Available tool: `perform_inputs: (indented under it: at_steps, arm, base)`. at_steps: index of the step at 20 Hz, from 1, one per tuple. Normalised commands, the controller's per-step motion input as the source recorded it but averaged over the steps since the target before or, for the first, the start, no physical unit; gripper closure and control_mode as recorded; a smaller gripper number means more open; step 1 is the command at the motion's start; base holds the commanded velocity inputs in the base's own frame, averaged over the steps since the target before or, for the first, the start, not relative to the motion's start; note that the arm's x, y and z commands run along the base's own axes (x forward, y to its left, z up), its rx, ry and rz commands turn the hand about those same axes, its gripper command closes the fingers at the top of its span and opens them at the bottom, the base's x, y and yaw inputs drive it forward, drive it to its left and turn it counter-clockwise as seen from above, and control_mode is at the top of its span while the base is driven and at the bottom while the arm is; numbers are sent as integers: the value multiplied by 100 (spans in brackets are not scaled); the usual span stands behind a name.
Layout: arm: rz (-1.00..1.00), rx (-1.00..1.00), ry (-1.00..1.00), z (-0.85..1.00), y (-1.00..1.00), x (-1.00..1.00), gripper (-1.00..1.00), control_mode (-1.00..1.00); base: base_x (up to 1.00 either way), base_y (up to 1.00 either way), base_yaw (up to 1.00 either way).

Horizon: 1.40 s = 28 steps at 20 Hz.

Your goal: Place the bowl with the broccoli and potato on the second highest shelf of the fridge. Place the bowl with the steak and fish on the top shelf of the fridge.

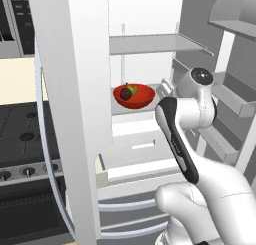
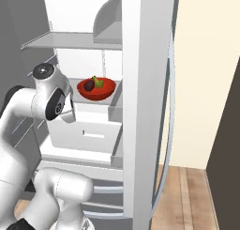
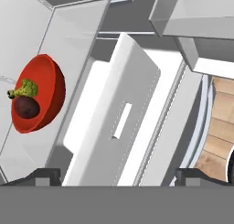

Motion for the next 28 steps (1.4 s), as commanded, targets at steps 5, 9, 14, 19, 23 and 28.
perform_inputs:
  at_steps: [5, 9, 14, 19, 23, 28]
  arm:
    - [0, 0, 0, 0, 0, -3, -100, 100]
    - [0, 0, 0, 0, 0, 0, -100, 100]
    - [0, 0, 0, 0, 0, 0, -100, 100]
    - [0, 0, 0, 0, 0, 0, -100, 100]
    - [0, 0, 0, 0, 0, 0, -100, 100]
    - [0, 0, 0, 0, 0, 0, -100, 100]
  base:
    - [-6, 0, 0]
    - [-67, 0, 1]
    - [-93, 0, 2]
    - [-100, 0, 5]
    - [-99, 12, 37]
    - [-70, 55, 66]
